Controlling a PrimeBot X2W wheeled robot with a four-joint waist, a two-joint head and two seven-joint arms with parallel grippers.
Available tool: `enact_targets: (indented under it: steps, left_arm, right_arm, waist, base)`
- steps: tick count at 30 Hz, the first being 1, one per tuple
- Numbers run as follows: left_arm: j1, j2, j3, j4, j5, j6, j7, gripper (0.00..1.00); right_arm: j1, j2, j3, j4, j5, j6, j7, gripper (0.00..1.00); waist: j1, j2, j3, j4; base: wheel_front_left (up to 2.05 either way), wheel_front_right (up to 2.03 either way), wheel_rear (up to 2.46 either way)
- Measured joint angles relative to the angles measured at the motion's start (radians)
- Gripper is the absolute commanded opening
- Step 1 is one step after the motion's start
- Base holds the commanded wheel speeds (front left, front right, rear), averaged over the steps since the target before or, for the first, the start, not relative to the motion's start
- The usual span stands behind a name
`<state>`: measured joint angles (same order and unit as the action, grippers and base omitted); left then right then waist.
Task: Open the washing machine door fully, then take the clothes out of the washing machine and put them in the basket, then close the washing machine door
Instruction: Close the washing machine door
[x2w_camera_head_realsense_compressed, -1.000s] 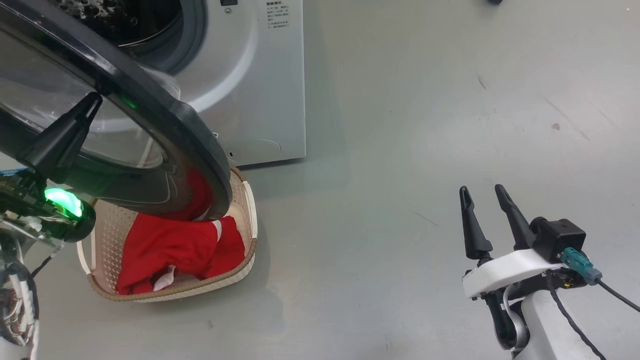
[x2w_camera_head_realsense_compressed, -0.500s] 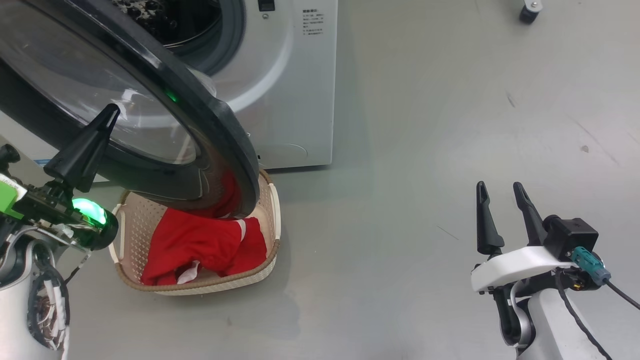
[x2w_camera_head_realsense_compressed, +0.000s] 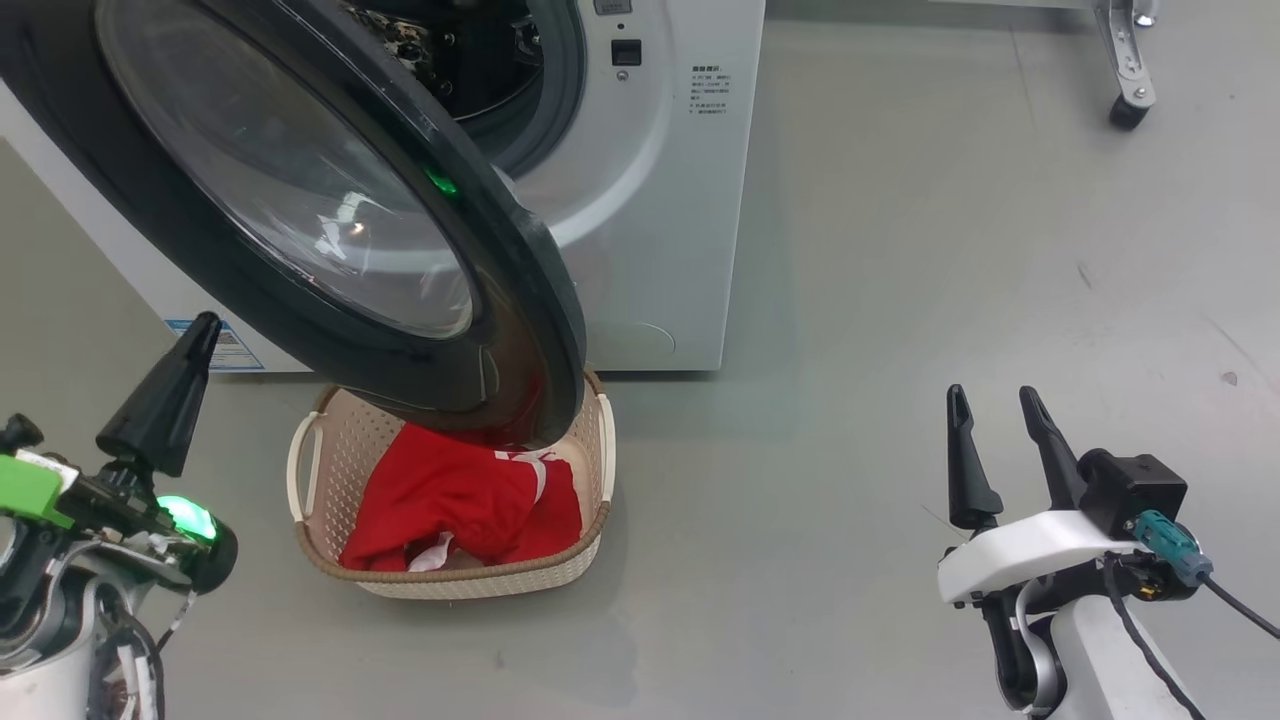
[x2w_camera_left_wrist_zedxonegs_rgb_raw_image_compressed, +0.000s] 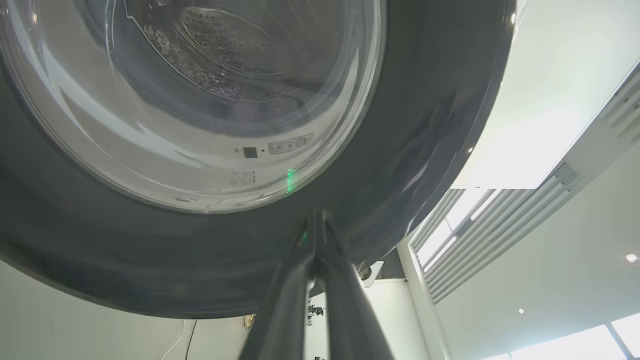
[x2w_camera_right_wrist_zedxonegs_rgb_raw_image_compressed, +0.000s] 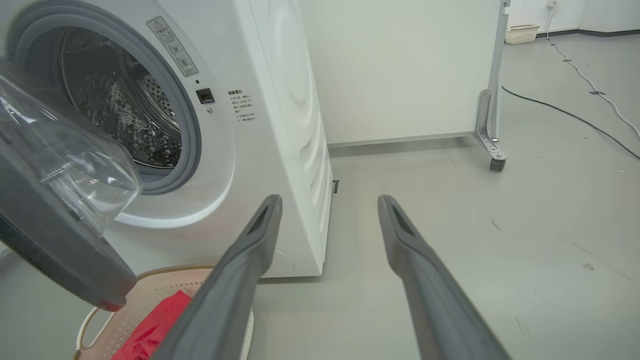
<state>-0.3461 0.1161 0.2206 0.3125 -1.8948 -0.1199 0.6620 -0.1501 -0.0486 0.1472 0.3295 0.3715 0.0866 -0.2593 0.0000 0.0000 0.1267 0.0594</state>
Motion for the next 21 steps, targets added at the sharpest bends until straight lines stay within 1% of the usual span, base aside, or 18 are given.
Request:
enact_targets:
  steps: [1, 2, 3, 4, 5, 6, 10, 12, 16, 21]
  left_arm:
    - [0.019, -0.009, 0.008, -0.001, 0.006, 0.0, -0.014, 0.02]
    - [0.028, -0.011, 0.013, 0.0, 0.007, 0.0, -0.024, 0.1]
    - [0.037, -0.011, 0.016, 0.0, 0.014, 0.0, -0.034, 0.34]
    - [0.046, -0.013, 0.021, 0.001, 0.028, 0.0, -0.05, 0.5]
    - [0.055, -0.013, 0.025, 0.002, 0.053, 0.0, -0.062, 0.84]
    - [0.064, -0.013, 0.028, 0.0, 0.072, 0.0, -0.071, 1.0]
    - [0.081, -0.023, 0.039, -0.027, 0.103, 0.0, -0.096, 1.0]
    - [0.081, -0.029, 0.041, -0.054, 0.137, 0.0, -0.118, 1.0]
    - [0.081, -0.026, 0.052, -0.118, 0.235, 0.0, -0.175, 1.0]
    - [0.101, -0.009, 0.051, -0.176, 0.353, 0.0, -0.244, 1.0]
  right_arm:
    - [0.0, 0.0, 0.008, 0.001, 0.004, 0.0, 0.0, 1.0]
    - [0.0, 0.0, 0.012, 0.001, 0.005, 0.0, 0.0, 1.0]
    - [0.0, 0.0, 0.015, 0.001, 0.006, 0.0, 0.0, 1.0]
    - [0.0, 0.001, 0.015, 0.001, 0.009, 0.0, 0.0, 1.0]
    - [0.0, 0.001, 0.015, 0.001, 0.014, 0.0, 0.0, 1.0]
    - [0.0, 0.001, 0.015, 0.001, 0.016, 0.0, 0.0, 1.0]
    - [0.0, 0.001, 0.015, 0.001, 0.017, 0.0, 0.0, 1.0]
    - [0.001, 0.001, 0.015, 0.001, 0.017, 0.0, 0.0, 1.0]
    - [0.001, 0.001, 0.013, -0.001, 0.045, 0.0, 0.0, 1.0]
    - [0.001, 0.001, 0.012, -0.001, 0.052, 0.0, 0.0, 1.0]
  waist:
    - [0.0, 0.0, -0.008, 0.007]
    - [0.0, 0.0, -0.011, 0.009]
    - [0.0, 0.0, -0.013, 0.011]
    - [0.0, 0.0, -0.015, 0.012]
    - [0.0, 0.0, -0.016, 0.013]
    - [0.0, 0.0, -0.017, 0.014]
    - [0.0, 0.0, -0.018, 0.016]
    - [0.0, 0.0, -0.019, 0.017]
    - [0.0, 0.0, -0.019, 0.019]
    - [0.0, 0.0, -0.017, 0.02]
  base:
    - [0.0, 0.0, 0.0]
    - [0.0, 0.0, 0.0]
    - [0.0, 0.0, 0.0]
    - [0.0, 0.0, 0.0]
    - [0.0, 0.0, 0.0]
    - [0.0, 0.0, 0.0]
    - [0.0, 0.0, 0.0]
    - [0.0, 0.0, 0.0]
    - [0.0, 0.0, 0.0]
    - [0.0, 0.0, 0.0]
